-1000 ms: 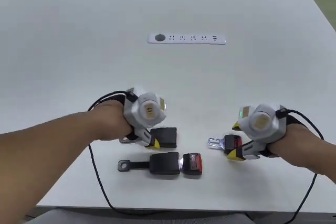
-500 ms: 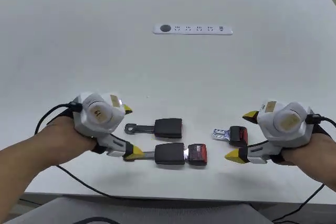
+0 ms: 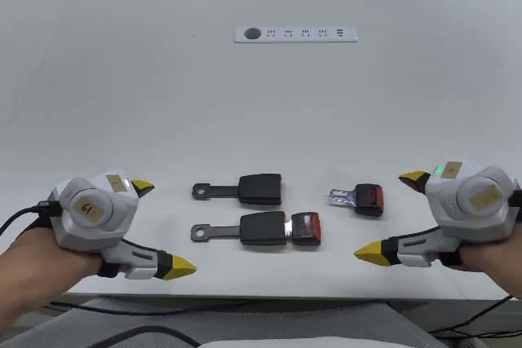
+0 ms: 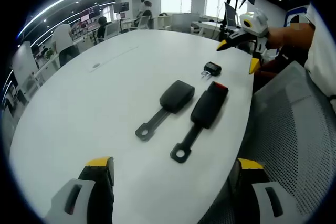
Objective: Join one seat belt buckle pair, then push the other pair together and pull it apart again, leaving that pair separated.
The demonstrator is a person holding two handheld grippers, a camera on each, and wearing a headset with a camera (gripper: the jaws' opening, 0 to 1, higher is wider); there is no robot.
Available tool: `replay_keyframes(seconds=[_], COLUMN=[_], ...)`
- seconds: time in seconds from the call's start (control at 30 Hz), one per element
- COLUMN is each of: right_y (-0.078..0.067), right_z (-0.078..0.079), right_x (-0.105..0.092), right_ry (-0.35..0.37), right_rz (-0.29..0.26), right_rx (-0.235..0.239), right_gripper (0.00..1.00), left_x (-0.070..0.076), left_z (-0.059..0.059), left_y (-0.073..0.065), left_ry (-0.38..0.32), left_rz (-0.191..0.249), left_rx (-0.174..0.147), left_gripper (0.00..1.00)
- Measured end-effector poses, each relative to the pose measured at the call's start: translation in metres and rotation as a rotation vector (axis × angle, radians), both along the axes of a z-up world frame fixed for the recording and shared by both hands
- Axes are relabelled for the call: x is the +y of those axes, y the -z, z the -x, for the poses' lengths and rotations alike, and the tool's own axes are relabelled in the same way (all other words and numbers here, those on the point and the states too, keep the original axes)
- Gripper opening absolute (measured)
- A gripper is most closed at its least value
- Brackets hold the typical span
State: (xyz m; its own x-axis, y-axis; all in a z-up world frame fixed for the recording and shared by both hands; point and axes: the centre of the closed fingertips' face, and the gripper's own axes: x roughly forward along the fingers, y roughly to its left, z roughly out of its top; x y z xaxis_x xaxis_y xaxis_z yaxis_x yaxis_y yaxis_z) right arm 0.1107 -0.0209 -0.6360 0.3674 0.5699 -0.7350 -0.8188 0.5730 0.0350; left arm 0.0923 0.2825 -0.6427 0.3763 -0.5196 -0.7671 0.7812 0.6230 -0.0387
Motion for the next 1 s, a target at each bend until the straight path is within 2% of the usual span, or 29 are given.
replay_keyframes(seconds=[0.17, 0.33, 0.6, 1.0], right_y=[0.0, -0.004, -0.009, -0.01], right_z=[0.001, 0.004, 0.006, 0.01], right_x=[-0.008, -0.007, -0.004, -0.001], right_ry=[0.047, 0.061, 0.085, 0.091], right_rz=[-0.021, -0.027, -0.04, -0.047], right_rx=[-0.002, -0.008, -0.014, -0.005], right_gripper=[1.0, 1.0, 1.0, 0.99], left_x=[0.007, 0.008, 0.006, 0.011], left_z=[0.006, 0.008, 0.015, 0.015], left_y=[0.002, 0.0, 0.0, -0.001], left_ry=[-0.027, -0.067, -0.088, -0.109], left_rz=[0.01, 0.025, 0.031, 0.042], left_rx=[0.012, 0.01, 0.015, 0.01], left_gripper=[1.0, 1.0, 1.0, 1.0])
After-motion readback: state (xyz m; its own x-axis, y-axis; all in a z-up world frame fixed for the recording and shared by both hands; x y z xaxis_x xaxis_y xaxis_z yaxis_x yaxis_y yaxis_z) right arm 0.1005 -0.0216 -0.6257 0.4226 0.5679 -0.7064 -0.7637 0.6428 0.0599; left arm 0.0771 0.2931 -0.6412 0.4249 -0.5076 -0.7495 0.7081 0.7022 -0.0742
